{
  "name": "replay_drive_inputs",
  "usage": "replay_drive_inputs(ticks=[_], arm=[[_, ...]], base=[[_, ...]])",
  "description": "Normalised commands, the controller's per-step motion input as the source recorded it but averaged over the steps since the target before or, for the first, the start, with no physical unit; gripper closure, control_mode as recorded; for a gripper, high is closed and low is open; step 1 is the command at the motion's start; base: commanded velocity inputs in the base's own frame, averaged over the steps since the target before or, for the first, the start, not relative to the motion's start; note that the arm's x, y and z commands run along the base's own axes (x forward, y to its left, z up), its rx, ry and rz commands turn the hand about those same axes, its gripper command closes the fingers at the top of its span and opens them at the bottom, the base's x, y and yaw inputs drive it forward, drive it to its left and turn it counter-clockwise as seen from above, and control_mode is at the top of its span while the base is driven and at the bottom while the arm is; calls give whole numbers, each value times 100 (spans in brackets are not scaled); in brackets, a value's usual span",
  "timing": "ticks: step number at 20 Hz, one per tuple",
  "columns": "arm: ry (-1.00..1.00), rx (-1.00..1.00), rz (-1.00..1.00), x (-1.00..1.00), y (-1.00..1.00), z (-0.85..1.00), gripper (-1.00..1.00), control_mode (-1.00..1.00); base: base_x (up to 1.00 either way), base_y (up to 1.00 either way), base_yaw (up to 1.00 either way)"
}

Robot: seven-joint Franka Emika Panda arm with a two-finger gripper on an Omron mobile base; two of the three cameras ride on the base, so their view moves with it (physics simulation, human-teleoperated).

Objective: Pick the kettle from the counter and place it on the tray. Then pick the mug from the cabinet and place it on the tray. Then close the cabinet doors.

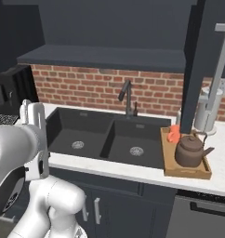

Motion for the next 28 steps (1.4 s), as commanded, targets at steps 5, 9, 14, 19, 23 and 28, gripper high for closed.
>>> replay_drive_inputs(ticks=[5,9,14,19,23,28], arm=[[0,0,0,0,0,0,-100,100],[0,0,0,0,0,0,-100,100],[0,0,0,0,0,0,-100,100],[0,0,0,0,0,0,-100,100],[0,0,0,0,0,0,-100,100],[0,0,0,0,0,0,-100,100]], base=[[1,0,-8],[3,-1,-2],[12,-2,0],[9,0,0],[0,0,0],[0,0,0]])
